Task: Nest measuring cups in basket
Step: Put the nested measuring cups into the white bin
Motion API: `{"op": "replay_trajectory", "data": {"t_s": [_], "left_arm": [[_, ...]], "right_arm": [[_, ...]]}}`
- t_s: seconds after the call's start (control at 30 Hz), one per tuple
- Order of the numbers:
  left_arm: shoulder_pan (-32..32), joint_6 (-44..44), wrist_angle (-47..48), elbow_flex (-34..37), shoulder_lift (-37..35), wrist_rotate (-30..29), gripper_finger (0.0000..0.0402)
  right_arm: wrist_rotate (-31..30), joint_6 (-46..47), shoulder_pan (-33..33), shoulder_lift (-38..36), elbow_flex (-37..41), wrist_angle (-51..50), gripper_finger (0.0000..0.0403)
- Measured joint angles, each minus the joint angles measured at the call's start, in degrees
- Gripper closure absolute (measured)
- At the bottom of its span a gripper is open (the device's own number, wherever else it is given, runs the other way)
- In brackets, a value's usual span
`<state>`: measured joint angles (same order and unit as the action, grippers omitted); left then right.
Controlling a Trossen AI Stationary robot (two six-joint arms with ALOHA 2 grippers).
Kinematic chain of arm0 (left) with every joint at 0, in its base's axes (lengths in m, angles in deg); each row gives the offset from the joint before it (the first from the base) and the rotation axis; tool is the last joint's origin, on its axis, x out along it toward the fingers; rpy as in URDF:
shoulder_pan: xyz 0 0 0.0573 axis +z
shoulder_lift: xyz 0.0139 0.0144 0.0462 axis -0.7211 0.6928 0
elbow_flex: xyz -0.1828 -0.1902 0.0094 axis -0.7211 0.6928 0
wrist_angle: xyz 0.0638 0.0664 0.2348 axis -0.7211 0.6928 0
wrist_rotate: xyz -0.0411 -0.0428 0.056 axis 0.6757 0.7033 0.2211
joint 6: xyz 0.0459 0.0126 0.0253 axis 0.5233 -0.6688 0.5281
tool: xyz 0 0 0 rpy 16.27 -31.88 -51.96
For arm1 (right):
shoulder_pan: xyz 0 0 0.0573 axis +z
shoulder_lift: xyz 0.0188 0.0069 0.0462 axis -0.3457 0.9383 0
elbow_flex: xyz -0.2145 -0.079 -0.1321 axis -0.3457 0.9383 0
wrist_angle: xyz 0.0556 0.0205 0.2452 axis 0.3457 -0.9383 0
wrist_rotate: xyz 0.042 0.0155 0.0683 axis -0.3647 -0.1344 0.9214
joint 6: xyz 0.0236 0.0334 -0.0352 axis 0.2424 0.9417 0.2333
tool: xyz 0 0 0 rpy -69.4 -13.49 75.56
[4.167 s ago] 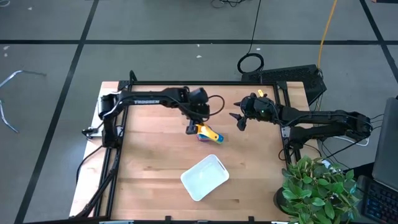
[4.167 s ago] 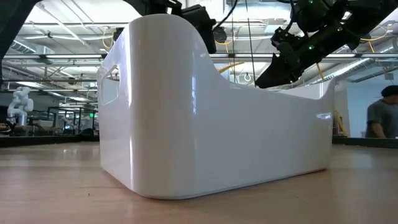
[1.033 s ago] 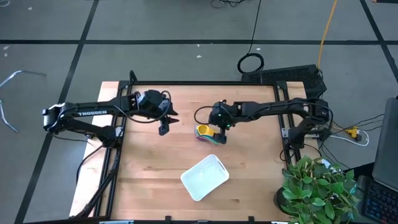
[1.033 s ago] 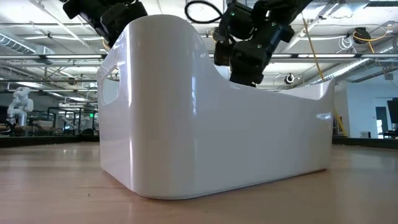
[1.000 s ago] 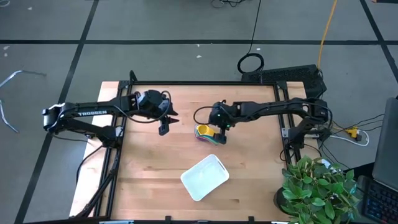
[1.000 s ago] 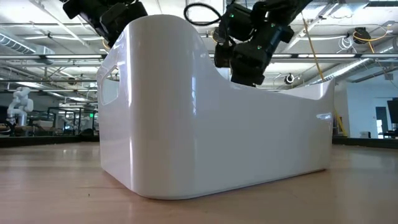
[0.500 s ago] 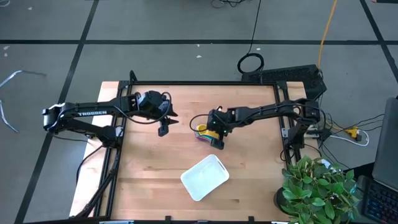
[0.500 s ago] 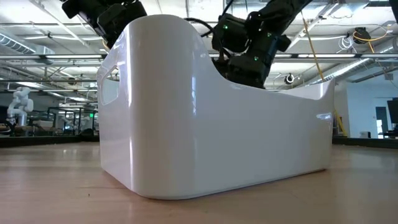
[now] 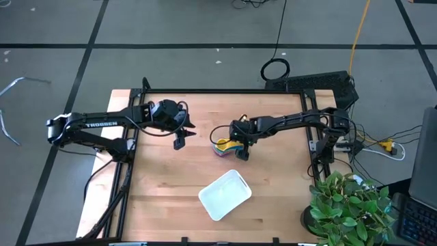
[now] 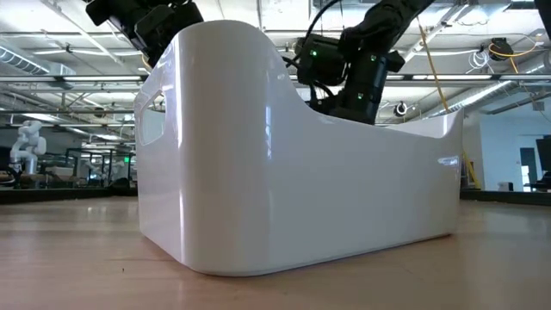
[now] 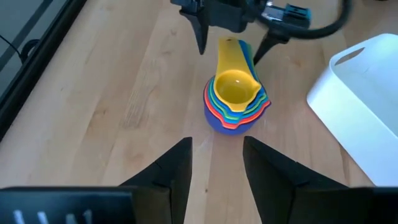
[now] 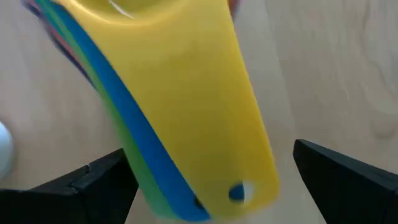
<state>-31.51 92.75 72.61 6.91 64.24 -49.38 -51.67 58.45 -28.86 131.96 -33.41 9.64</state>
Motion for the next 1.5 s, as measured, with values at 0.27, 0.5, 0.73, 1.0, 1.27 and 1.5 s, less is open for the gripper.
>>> {"op": "replay_trajectory", "data": {"t_s": [0.27, 0.5, 0.73, 1.0, 1.27, 1.5], "left_arm": [[0.0, -1.2, 0.0, 0.0, 0.0, 0.0, 0.0256], [0.0, -2.5, 0.6, 0.0, 0.0, 0.0, 0.0256], [0.0, -3.3, 0.6, 0.0, 0.0, 0.0, 0.0256], [0.0, -4.5, 0.6, 0.0, 0.0, -0.1, 0.0256], [0.0, -5.5, 0.6, 0.0, 0.0, -0.3, 0.0256], [0.0, -6.1, 0.7, 0.0, 0.0, -0.4, 0.0256]], "right_arm": [[1.3, -13.3, -3.1, -0.2, 0.0, -2.4, 0.0005], [1.8, -19.1, -3.2, -2.3, 0.0, -0.8, 0.0005], [2.8, -19.4, -2.4, -3.2, -0.1, 1.7, 0.0005], [4.5, -22.2, -1.8, -2.2, -0.3, 4.0, 0.001], [4.5, -23.7, -1.8, -1.3, -0.5, 3.6, 0.001], [4.5, -25.2, -1.8, -1.4, -0.7, 3.6, 0.0033]]}}
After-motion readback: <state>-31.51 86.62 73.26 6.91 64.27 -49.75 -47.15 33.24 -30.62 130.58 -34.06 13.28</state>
